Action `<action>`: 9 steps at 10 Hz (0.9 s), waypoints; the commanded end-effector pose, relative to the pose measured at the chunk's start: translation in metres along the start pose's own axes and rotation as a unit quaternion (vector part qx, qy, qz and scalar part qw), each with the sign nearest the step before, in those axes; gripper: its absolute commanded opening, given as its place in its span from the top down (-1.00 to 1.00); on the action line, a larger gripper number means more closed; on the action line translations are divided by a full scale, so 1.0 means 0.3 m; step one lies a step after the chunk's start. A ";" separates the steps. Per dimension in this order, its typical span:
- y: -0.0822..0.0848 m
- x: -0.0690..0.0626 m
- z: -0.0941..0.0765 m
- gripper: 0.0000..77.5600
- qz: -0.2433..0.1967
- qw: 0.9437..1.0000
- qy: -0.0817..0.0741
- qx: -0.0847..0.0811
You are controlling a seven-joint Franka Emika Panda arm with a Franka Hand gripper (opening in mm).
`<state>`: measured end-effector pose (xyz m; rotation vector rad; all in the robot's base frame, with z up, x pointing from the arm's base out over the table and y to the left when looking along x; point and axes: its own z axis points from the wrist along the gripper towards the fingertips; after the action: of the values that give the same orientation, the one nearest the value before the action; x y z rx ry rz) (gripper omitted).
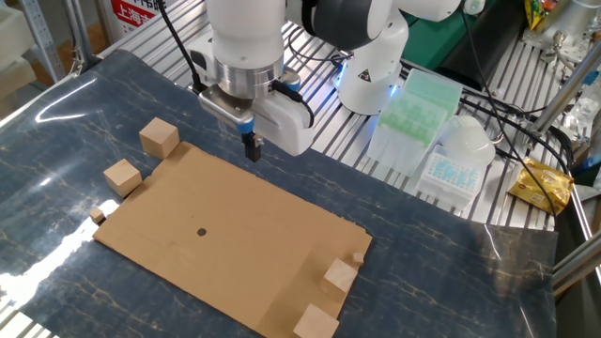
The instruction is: Grab the block and place it at the designated location
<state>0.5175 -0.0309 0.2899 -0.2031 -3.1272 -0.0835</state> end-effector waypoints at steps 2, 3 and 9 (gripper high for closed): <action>-0.001 -0.003 -0.002 1.00 0.013 1.000 -0.009 0.005; -0.001 -0.003 -0.002 1.00 0.032 0.999 -0.012 0.026; -0.001 -0.003 -0.002 1.00 0.126 0.992 -0.007 0.025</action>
<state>0.5177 -0.0310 0.2893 -0.5211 -3.0960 0.0070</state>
